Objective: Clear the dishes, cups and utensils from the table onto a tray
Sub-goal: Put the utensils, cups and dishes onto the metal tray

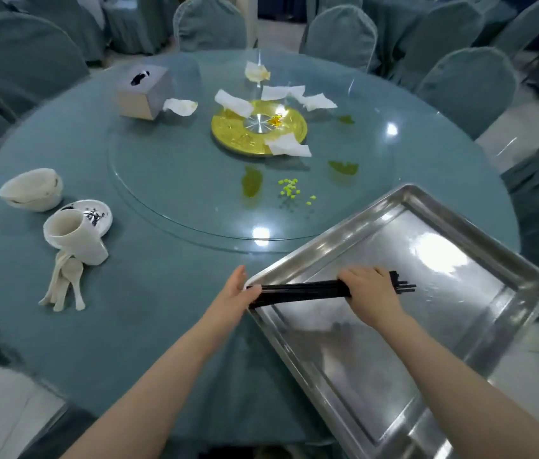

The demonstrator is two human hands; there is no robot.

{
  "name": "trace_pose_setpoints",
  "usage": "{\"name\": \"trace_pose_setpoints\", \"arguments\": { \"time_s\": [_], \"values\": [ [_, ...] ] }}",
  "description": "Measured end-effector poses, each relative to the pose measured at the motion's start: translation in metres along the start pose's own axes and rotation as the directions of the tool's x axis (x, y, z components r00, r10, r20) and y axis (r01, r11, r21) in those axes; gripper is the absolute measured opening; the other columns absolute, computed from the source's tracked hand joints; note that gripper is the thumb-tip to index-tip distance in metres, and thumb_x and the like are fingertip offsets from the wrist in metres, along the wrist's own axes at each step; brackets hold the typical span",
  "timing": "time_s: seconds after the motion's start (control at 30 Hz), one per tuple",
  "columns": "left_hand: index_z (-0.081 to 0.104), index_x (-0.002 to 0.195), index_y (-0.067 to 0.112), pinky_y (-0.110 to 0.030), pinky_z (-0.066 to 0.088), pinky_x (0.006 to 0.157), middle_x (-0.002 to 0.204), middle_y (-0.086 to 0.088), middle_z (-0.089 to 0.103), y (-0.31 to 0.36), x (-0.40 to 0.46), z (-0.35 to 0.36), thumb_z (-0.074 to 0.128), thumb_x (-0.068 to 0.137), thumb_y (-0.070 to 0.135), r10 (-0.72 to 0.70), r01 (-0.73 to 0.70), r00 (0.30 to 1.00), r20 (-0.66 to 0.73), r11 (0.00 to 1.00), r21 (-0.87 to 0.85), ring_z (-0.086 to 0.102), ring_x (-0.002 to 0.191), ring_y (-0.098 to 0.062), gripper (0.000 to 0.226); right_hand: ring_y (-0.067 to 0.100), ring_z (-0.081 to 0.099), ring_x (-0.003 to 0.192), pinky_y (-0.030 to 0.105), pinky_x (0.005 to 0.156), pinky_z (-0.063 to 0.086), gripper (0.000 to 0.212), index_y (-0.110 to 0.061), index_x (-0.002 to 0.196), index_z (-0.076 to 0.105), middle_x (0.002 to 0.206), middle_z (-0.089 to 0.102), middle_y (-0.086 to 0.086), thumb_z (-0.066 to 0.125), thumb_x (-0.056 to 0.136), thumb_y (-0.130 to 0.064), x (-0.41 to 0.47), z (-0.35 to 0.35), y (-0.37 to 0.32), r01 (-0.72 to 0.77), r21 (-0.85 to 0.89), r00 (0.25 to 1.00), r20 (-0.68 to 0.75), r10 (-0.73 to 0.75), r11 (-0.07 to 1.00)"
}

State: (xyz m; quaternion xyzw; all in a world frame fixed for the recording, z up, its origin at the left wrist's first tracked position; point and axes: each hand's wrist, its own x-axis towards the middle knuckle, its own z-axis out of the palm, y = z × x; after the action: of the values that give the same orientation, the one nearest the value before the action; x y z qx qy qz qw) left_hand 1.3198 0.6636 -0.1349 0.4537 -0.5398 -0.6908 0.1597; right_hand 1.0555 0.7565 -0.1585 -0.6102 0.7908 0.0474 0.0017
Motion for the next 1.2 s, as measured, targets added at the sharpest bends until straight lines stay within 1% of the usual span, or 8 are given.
{"name": "trace_pose_setpoints", "arguments": {
  "time_s": [0.13,0.3,0.47,0.57,0.7,0.9,1.03,1.2],
  "values": [
    [0.036,0.143,0.023,-0.022,0.03,0.093,0.142,0.003,0.046,-0.009,0.011,-0.008,0.055,0.095,0.02,-0.01,0.006,0.974,-0.227,1.0,-0.017,0.046,0.118,-0.006,0.052,0.021,0.055,0.095,0.033,0.082,0.029,0.016,-0.027,0.098,0.054,0.096,0.06,-0.006,0.054,0.084,-0.02,0.02,0.018,0.028,-0.031,0.003,0.995,0.094,0.03,1.0],
    [0.046,0.132,0.017,-0.025,0.034,0.089,0.132,-0.004,0.054,-0.006,0.019,-0.028,0.052,0.096,0.014,-0.076,0.051,0.929,-0.362,0.996,-0.078,0.051,0.106,-0.009,0.037,0.02,0.051,0.11,0.037,0.098,0.024,0.021,-0.031,0.108,0.055,0.108,0.06,-0.006,0.052,0.087,-0.026,0.05,0.025,0.032,0.065,-0.032,0.972,0.23,-0.056,0.997],
    [0.049,0.129,0.014,-0.032,0.037,0.103,0.128,-0.006,0.058,0.004,0.019,-0.042,0.051,0.096,0.012,-0.07,0.057,0.906,-0.418,0.997,-0.044,0.051,0.111,-0.013,0.033,0.02,0.043,0.123,0.049,0.113,0.01,0.034,-0.026,0.114,0.052,0.12,0.054,-0.003,0.05,0.085,-0.008,0.071,0.029,0.011,0.124,-0.047,0.979,0.168,-0.115,0.991],
    [0.051,0.127,0.013,-0.031,0.038,0.097,0.125,-0.006,0.059,0.008,0.019,-0.051,0.051,0.096,0.01,-0.076,0.057,0.891,-0.447,0.997,-0.056,0.051,0.109,-0.014,0.032,0.02,0.042,0.123,0.044,0.111,0.012,0.041,-0.029,0.12,0.049,0.121,0.051,-0.005,0.05,0.084,-0.01,0.074,0.028,0.002,0.121,-0.028,0.984,0.135,-0.117,0.992],
    [0.054,0.121,0.014,-0.028,0.041,0.082,0.119,-0.006,0.061,0.008,0.022,-0.062,0.05,0.096,0.008,-0.083,0.043,0.884,-0.46,0.994,-0.096,0.052,0.103,-0.014,0.027,0.017,0.038,0.126,0.04,0.111,0.014,0.049,-0.034,0.124,0.048,0.127,0.047,-0.008,0.061,0.078,-0.023,0.074,0.023,-0.007,0.163,0.062,0.976,0.135,-0.17,0.985],
    [0.056,0.117,0.013,-0.033,0.04,0.09,0.113,-0.007,0.064,0.008,0.024,-0.086,0.048,0.095,0.005,-0.067,0.013,0.892,-0.448,0.992,-0.124,0.056,0.107,-0.019,0.024,0.019,0.048,0.119,0.032,0.104,0.025,0.042,-0.027,0.116,0.058,0.119,0.058,-0.007,0.052,0.076,-0.017,0.079,0.004,-0.045,0.193,0.276,0.981,-0.032,-0.192,0.942],
    [0.056,0.112,0.013,-0.036,0.04,0.093,0.109,-0.008,0.065,0.007,0.021,-0.128,0.046,0.095,0.002,-0.039,-0.038,0.878,-0.477,0.988,-0.151,0.058,0.104,-0.021,0.023,0.022,0.051,0.116,0.03,0.099,0.035,0.039,-0.02,0.118,0.059,0.12,0.06,0.001,0.056,0.08,-0.016,0.108,-0.01,-0.104,0.182,0.432,0.982,-0.029,-0.188,0.883],
    [0.057,0.108,0.009,-0.03,0.045,0.083,0.097,-0.008,0.066,0.001,0.017,-0.205,0.042,0.094,-0.004,-0.014,-0.115,0.827,-0.563,0.974,-0.193,0.06,0.092,-0.02,0.024,0.019,0.051,0.119,0.027,0.102,0.035,0.038,-0.017,0.121,0.058,0.125,0.06,-0.001,0.059,0.083,-0.013,0.145,-0.021,-0.198,0.138,0.606,0.982,0.023,-0.19,0.783]
  ]
}}
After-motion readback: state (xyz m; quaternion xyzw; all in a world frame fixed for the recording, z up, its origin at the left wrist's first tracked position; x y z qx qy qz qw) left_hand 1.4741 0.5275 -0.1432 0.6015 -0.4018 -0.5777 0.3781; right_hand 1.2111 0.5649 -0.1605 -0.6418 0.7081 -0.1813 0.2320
